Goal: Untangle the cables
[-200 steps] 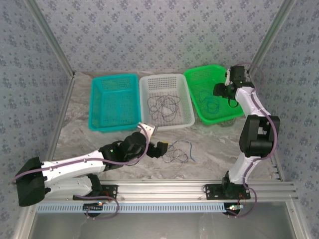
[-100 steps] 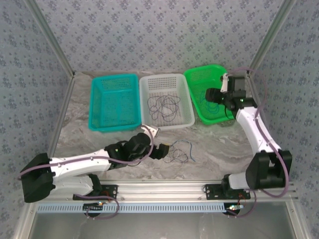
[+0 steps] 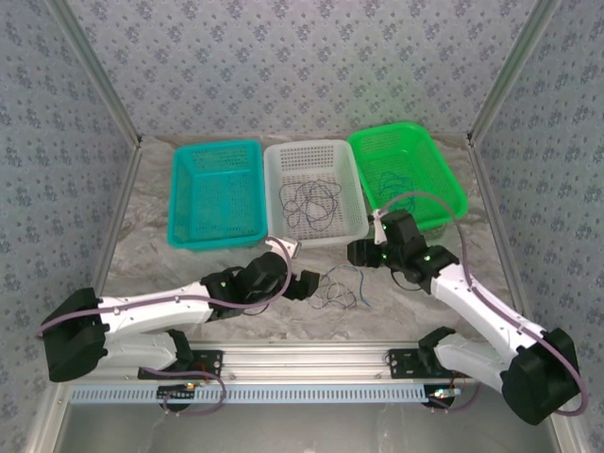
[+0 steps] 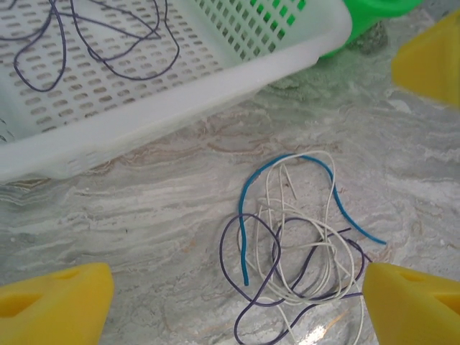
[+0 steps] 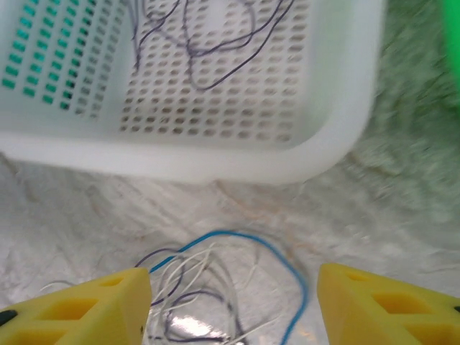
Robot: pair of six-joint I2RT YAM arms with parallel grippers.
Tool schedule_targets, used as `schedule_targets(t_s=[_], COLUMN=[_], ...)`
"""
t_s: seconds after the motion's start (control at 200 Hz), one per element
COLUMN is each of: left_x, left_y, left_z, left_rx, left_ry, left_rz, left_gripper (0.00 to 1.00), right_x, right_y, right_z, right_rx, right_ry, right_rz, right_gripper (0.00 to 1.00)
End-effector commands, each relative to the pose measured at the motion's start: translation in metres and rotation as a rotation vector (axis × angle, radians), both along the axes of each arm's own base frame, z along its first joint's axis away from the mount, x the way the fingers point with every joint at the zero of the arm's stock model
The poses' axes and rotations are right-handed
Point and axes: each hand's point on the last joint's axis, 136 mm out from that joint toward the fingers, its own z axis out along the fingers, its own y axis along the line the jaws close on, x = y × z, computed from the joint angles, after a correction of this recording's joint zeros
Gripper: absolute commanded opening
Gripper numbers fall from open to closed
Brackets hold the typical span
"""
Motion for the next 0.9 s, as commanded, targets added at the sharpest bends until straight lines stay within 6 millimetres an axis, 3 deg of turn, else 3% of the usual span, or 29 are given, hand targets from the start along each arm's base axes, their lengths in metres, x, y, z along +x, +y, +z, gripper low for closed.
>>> schedule_targets(t_s=[0.0,0.2,0.37,0.485,0.765,0.894], left_x=[0.007,0.008,0.014,0.014,0.013,0.014], left_y=[0.005,0.006,0.021,0.03,0.042,0.046], left_z=[0.012,0.009,0.023,0.028,0.019,0.02], left_rx=[-0.027,-0.012,-0.035,-0.061,-0.058,-0.063], left_ry=[-0.033,-0.027,-0.074,-0.097,-0.081,-0.087], left_rz=[0.034,0.046,0.111,0.133,0.17,0.186], left_gripper=[0.9,0.9,0.91,0.92,0.93,1.0], right_x=[-0.008,-0.021,-0.03,-0.029,-0.035,-0.039], right_y=[0.015,0.049,0.065,0.064,0.061,0.063], right_z=[-0.008,-0.023,-0.043,-0.051,-0.063,-0.067], right_rx=[0.045,0.037,0.002,-0.044,-0.088,-0.097], right_ry=[0.039,0.061,0.096,0.09,0.109,0.12], right_rz=[-0.018,0.08,0.119,0.106,0.105,0.115], right_gripper=[0.63,0.62,0.58,0.51,0.48,0.46])
